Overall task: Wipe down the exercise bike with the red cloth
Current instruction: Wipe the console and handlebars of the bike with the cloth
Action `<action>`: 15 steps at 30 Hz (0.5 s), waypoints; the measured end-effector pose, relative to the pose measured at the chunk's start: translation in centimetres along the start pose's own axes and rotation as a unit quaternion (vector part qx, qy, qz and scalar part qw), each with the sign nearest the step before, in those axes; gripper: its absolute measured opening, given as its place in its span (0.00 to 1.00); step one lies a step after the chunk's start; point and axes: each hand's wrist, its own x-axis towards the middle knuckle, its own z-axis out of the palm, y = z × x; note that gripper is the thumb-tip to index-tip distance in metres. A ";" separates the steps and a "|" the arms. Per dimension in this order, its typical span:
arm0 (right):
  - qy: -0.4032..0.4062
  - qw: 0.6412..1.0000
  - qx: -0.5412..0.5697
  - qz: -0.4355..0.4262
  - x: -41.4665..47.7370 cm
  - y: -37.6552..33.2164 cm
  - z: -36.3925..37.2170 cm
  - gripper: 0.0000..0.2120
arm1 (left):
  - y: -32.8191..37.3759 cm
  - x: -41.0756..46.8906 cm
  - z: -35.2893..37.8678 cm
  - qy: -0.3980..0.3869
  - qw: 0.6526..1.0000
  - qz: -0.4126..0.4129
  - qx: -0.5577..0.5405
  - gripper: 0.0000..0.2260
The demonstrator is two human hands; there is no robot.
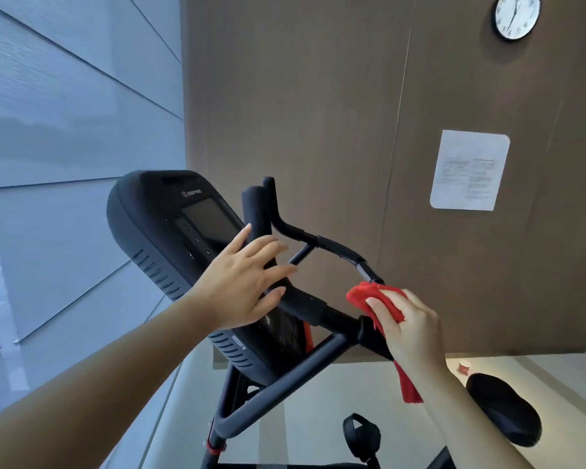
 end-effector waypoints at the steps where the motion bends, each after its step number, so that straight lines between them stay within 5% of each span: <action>1: 0.009 1.000 0.017 0.010 0.8 -0.9 0.5 0.17 | -0.9 -0.2 -0.3 0.013 1.000 -0.001 -0.001 0.18; 8: 0.098 0.986 0.136 -0.015 6.7 -11.0 6.7 0.18 | -6.0 -3.0 -0.6 0.059 0.997 -0.032 -0.040 0.22; 13: -0.123 0.992 -0.015 0.001 4.4 -13.2 10.5 0.31 | -9.2 -5.3 1.5 0.000 0.998 -0.050 -0.026 0.24; 15: -0.124 0.985 -0.120 -0.026 3.0 -12.7 10.4 0.33 | -10.2 -5.7 2.4 -0.017 0.998 -0.055 -0.005 0.23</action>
